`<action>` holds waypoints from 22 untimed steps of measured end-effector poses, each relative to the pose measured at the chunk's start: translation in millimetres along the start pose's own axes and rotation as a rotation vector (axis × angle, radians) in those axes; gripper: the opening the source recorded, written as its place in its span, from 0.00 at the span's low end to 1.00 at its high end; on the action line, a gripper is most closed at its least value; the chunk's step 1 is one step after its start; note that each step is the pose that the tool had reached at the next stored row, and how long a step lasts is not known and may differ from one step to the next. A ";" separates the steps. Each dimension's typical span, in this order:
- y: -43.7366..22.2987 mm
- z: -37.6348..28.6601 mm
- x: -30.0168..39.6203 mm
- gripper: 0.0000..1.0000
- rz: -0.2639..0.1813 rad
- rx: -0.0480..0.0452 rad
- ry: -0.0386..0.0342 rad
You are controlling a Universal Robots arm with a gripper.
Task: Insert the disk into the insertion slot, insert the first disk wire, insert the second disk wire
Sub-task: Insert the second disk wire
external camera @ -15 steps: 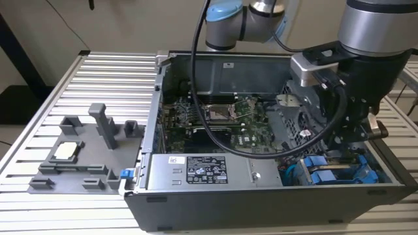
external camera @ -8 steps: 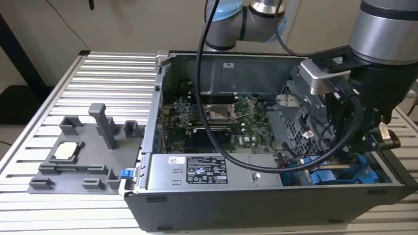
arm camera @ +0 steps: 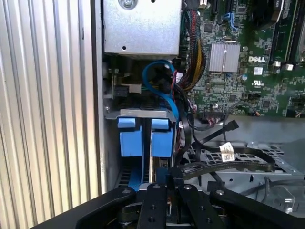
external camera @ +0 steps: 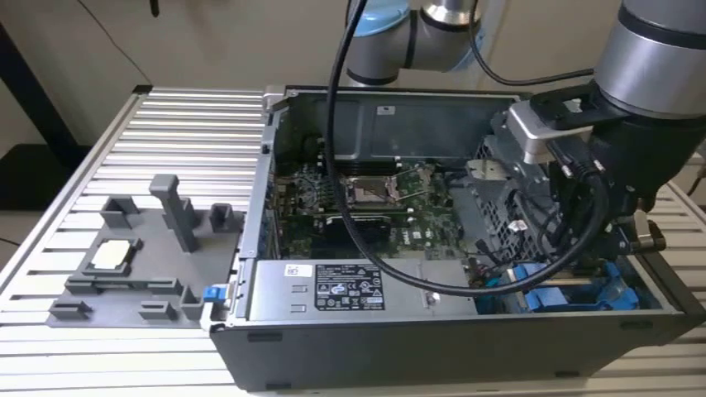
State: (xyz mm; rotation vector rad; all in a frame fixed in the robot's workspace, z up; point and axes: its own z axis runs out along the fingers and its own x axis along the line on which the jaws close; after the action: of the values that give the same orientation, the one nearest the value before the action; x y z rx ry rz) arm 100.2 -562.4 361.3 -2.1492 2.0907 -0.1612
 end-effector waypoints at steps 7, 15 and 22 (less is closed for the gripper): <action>-12.8 2.7 1.2 0.16 0.003 -0.0705 -0.0056; -36.3 7.0 1.9 0.16 0.005 -0.1485 -0.0064; -36.8 7.7 2.1 0.16 0.005 -0.1487 -0.0063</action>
State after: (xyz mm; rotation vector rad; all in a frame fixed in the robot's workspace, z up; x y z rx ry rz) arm 137.8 -563.4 360.0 -2.2223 2.1680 0.0018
